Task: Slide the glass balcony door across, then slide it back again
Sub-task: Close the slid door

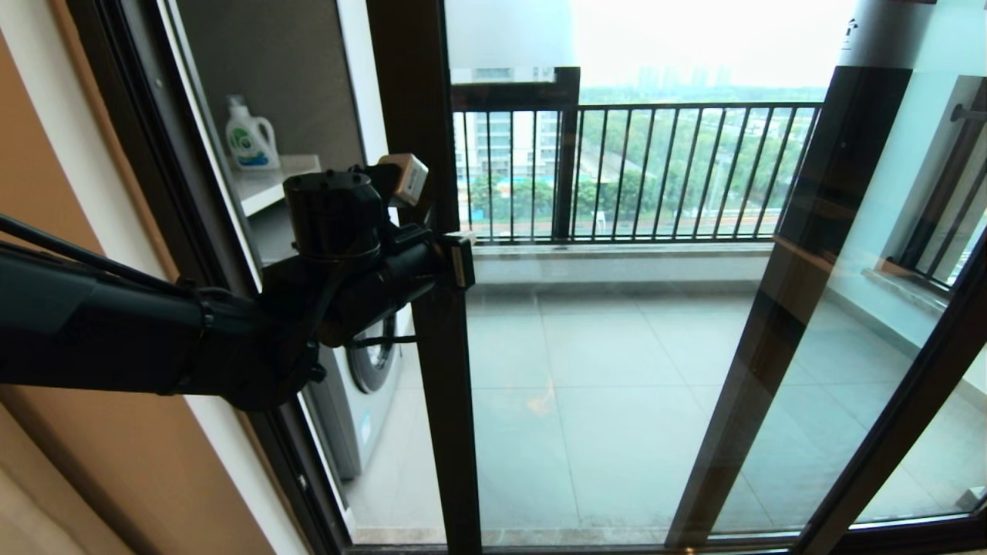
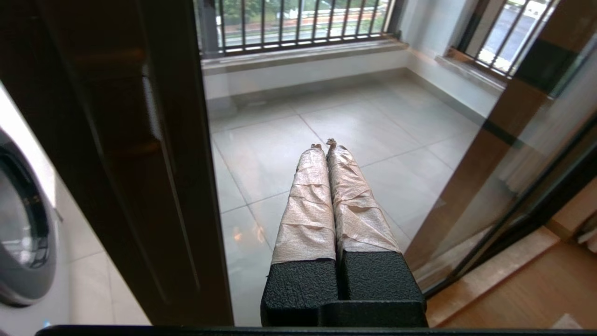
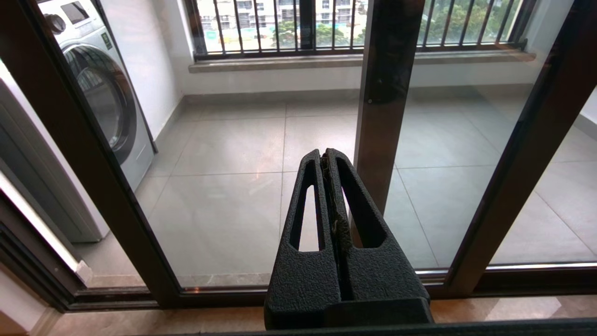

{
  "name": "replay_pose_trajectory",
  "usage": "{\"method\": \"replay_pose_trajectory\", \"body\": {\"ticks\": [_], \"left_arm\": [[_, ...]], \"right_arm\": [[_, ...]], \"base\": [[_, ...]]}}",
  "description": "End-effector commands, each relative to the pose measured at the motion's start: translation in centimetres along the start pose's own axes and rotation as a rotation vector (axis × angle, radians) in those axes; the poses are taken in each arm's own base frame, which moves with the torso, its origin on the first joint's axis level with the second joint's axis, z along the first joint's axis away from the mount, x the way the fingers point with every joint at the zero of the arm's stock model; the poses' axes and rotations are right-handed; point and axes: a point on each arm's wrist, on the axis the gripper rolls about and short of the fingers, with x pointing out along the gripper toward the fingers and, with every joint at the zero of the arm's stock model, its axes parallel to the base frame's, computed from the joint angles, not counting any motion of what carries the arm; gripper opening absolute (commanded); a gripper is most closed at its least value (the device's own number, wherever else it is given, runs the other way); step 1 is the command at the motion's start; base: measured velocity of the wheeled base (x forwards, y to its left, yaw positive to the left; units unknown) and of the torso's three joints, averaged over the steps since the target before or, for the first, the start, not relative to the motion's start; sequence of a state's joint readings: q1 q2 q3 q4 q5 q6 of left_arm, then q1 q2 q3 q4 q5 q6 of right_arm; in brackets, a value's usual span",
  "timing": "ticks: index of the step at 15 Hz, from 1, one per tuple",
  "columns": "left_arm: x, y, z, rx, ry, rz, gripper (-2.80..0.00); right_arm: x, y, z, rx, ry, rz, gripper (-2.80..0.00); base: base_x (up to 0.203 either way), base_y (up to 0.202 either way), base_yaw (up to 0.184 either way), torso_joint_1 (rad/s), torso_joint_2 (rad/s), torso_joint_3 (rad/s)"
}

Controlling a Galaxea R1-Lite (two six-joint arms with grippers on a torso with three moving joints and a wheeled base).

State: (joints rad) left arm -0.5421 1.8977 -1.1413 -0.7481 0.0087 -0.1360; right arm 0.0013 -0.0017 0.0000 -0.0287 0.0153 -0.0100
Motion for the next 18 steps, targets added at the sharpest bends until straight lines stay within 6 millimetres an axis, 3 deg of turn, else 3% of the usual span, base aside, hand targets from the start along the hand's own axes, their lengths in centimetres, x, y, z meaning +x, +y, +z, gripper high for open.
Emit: {"method": "replay_pose_trajectory", "body": {"ticks": [1,11,18], "left_arm": [[0.1,0.0,-0.1,0.004,-0.004,0.018,-2.80],[1.4,0.6,-0.8,0.055,-0.015,0.132,-2.80],[1.3,2.6,-0.6,0.076,-0.017,0.185,-2.80]], "right_arm": [[0.1,0.0,-0.2,0.000,0.010,0.000,-2.80],[0.1,0.0,-0.2,-0.001,0.010,0.000,-2.80],[0.1,0.0,-0.2,-0.001,0.010,0.000,-2.80]], "base": [[0.000,0.000,0.000,0.000,0.00,0.000],[0.000,0.000,0.000,0.000,0.00,0.000],[0.000,0.000,0.000,0.000,0.00,0.000]]}}
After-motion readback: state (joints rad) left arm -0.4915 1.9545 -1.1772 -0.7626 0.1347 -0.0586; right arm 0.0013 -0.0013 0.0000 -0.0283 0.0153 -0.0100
